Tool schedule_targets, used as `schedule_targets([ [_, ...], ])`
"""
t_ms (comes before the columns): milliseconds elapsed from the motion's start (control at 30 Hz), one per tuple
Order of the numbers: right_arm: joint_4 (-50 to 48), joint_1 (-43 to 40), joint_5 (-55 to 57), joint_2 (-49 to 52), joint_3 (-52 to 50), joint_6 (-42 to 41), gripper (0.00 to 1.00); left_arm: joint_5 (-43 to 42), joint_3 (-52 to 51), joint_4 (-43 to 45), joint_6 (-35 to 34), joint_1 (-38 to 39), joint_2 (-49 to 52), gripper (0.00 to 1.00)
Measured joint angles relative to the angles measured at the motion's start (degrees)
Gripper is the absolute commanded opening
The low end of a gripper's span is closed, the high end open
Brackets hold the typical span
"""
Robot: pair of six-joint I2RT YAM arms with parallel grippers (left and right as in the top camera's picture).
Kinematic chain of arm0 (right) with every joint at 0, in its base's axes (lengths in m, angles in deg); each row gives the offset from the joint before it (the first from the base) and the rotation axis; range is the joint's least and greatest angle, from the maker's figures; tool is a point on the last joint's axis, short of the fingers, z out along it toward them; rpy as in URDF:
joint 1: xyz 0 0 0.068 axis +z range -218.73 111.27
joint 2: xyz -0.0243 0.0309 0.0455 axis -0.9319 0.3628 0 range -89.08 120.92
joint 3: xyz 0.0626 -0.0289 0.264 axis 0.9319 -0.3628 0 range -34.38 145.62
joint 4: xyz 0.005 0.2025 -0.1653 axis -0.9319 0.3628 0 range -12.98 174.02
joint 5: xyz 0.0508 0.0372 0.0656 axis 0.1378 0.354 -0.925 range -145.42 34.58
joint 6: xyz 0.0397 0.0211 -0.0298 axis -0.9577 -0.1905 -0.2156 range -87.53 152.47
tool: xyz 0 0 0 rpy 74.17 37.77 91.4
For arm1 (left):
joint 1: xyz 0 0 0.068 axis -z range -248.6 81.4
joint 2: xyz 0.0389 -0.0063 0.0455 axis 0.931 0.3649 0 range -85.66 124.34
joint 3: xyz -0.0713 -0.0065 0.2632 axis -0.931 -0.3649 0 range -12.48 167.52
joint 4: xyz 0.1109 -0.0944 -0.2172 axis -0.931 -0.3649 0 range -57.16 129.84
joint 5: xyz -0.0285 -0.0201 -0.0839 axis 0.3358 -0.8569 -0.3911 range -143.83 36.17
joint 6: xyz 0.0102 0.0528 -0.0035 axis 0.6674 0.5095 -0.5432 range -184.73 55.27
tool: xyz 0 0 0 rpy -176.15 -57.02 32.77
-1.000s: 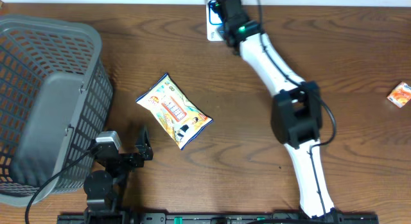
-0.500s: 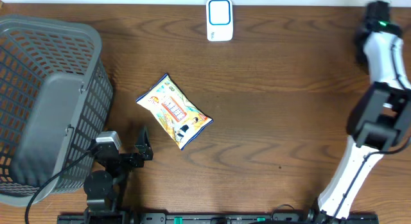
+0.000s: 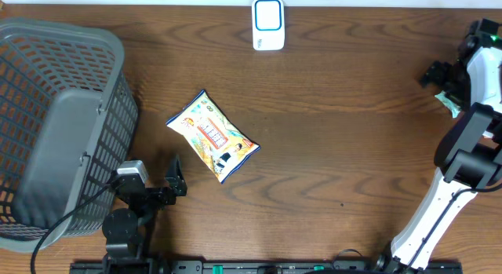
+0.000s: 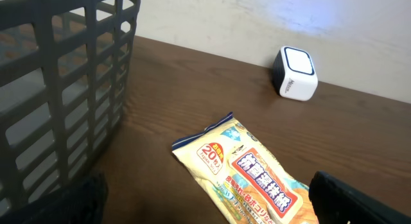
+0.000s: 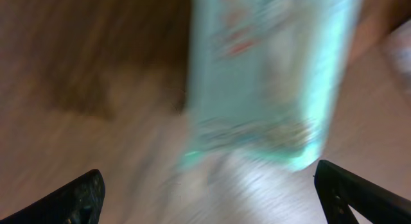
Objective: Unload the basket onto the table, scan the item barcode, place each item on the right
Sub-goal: 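Carry the teal pack to the right edge and release it, then grasp the yellow wipes pack with the right gripper and lift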
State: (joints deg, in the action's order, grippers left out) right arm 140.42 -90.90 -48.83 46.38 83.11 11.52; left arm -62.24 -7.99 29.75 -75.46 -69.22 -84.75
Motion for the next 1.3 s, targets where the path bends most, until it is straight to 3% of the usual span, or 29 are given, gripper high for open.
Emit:
schedule_targets([
  [367, 6.56, 13.51, -10.51, -9.88, -0.17, -4.35, 0.99, 0.00, 0.00, 0.00, 0.00, 0.00, 0.00, 1.00],
  [567, 7.56, 22.36, -20.09, -10.34, -1.05, -4.96, 0.99, 0.00, 0.00, -0.02, 0.00, 0.00, 0.00, 1.00],
  [933, 6.86, 35.01, -21.88, -10.34, -6.88, -5.55, 0.99, 0.00, 0.00, 0.00, 0.00, 0.00, 0.00, 1.00],
  [1300, 3.19, 46.38, -21.55, -10.34, -7.10, 2.25, 0.99, 0.00, 0.00, 0.00, 0.00, 0.00, 0.00, 1.00],
])
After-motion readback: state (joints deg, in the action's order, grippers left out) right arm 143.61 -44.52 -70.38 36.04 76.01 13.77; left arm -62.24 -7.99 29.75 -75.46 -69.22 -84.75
